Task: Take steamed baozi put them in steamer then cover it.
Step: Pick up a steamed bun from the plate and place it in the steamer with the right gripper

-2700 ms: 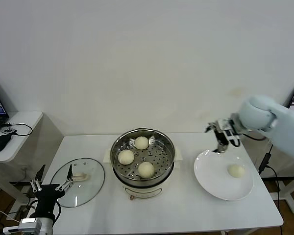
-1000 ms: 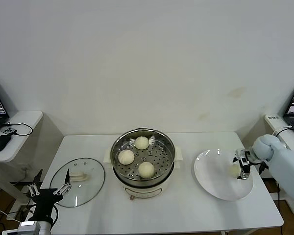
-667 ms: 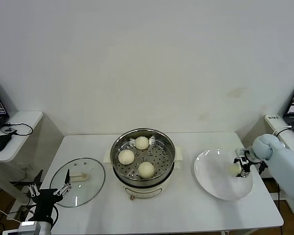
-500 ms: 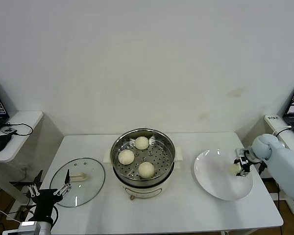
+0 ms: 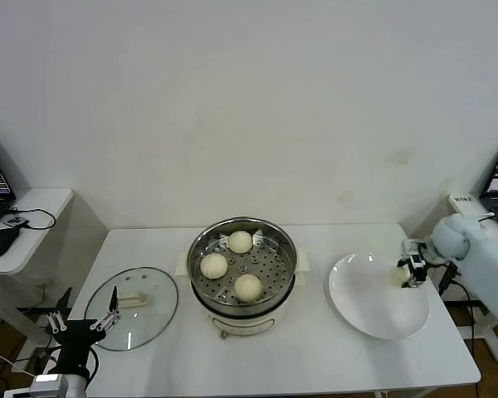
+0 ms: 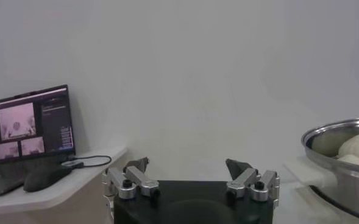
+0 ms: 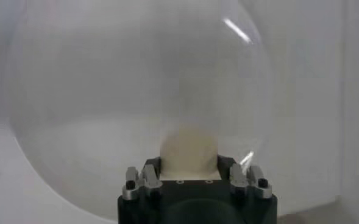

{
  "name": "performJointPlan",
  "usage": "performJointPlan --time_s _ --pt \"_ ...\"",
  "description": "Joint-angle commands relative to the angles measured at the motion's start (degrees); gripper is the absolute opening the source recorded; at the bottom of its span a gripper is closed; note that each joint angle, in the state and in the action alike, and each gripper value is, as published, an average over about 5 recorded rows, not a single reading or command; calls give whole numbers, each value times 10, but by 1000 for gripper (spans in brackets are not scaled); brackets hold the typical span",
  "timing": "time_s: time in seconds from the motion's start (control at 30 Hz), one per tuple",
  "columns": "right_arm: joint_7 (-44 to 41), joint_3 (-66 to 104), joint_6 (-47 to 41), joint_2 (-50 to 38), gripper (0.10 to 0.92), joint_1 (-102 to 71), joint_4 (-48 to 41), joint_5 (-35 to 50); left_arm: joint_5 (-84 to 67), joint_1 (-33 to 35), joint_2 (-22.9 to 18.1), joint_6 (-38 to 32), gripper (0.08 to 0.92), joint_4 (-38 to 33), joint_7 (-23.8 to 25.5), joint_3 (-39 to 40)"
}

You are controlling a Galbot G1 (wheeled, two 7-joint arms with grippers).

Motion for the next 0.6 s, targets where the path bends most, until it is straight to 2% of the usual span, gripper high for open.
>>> performJointPlan --time_s 0.03,0.27,0.6 --pt "-1 -148 -86 -86 590 193 180 159 0 -2 1 0 823 1 0 2" --pt "29 -287 -150 -56 600 363 252 287 -2 -4 4 0 823 -2 0 3" --pt "111 -396 -259 126 602 485 255 445 -2 -8 -2 1 823 -10 0 4"
